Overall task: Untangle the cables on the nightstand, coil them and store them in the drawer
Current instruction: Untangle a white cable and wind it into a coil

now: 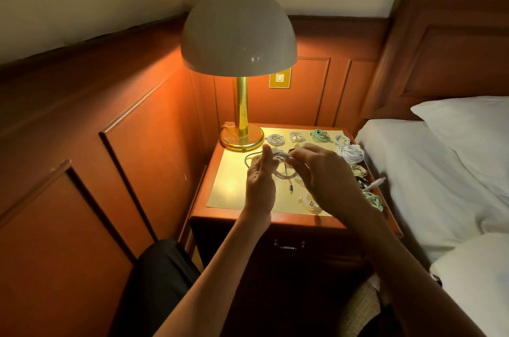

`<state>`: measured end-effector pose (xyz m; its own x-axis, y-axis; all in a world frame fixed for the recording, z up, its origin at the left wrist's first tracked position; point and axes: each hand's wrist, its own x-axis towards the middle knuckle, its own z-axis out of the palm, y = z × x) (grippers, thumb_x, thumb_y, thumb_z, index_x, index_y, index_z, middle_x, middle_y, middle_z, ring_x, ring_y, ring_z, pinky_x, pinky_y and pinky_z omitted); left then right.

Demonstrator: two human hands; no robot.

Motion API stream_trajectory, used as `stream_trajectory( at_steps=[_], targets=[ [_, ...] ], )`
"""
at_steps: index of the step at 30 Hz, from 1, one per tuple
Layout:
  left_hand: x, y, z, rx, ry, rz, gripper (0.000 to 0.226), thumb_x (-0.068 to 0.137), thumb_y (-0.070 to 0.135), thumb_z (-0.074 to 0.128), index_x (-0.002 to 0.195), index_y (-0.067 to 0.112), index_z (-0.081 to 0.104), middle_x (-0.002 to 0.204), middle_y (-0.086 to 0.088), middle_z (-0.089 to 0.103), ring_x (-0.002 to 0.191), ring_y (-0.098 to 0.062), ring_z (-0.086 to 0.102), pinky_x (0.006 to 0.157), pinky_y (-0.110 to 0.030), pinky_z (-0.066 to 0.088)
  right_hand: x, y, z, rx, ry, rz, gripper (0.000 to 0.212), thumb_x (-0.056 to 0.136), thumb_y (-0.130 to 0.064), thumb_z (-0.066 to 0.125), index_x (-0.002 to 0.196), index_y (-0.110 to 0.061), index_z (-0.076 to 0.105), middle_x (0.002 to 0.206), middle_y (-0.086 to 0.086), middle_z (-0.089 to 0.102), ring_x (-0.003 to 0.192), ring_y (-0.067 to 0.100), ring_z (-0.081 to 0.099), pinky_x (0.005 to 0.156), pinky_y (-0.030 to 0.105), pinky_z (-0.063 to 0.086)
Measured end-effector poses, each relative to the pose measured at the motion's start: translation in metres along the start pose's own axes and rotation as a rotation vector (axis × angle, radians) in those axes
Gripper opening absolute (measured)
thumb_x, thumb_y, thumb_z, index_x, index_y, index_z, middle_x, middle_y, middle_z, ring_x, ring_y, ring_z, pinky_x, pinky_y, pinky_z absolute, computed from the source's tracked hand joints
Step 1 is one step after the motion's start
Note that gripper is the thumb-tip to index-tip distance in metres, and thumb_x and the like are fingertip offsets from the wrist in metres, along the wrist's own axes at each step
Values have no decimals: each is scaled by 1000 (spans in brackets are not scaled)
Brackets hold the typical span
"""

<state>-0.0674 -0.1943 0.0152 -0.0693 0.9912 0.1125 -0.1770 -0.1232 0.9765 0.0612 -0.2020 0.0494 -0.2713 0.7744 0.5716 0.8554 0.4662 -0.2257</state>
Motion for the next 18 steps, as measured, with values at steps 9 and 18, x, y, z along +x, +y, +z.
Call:
stream_trajectory(
  at_steps=[9, 18],
  targets=[
    [14, -19, -26, 721, -115, 564, 52, 100, 63, 28, 100, 24, 62, 100, 5, 65, 81, -1, 60, 65, -14, 49, 12, 21, -16, -18, -273, -261, 19, 97, -30, 61, 101, -15, 72, 80, -6, 64, 66, 9, 57, 64, 32, 55],
    [13, -21, -13, 498, 31, 585, 32, 107, 19, 39, 82, 12, 56, 65, 7, 54, 60, -12, 58, 49, -17, 43, 2, 16, 9, 284, -84, 35, 46, 96, -60, 46, 102, -21, 70, 89, -9, 70, 79, 4, 65, 70, 28, 53]
  ],
)
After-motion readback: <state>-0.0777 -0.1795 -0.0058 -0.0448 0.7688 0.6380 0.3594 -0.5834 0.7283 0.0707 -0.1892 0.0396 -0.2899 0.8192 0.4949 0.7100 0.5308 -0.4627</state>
